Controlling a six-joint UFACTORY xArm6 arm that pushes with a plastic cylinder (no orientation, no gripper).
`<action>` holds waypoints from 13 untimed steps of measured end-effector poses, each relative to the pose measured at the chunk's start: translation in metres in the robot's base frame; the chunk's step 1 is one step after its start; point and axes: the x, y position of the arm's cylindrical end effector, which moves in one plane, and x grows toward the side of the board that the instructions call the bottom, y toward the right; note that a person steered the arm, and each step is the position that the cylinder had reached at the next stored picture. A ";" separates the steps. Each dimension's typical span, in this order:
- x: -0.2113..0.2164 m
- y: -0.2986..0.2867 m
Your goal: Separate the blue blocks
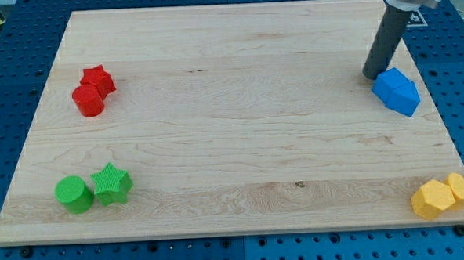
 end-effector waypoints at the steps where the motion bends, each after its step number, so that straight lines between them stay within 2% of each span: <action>1: -0.048 0.002; 2: -0.036 0.075; 3: 0.032 0.127; 4: 0.091 0.118; 5: 0.094 0.055; 6: 0.079 -0.015; 7: 0.097 0.020; 8: 0.096 0.058; 9: 0.064 0.050; 11: 0.046 -0.073; 12: 0.046 -0.111; 13: 0.046 -0.042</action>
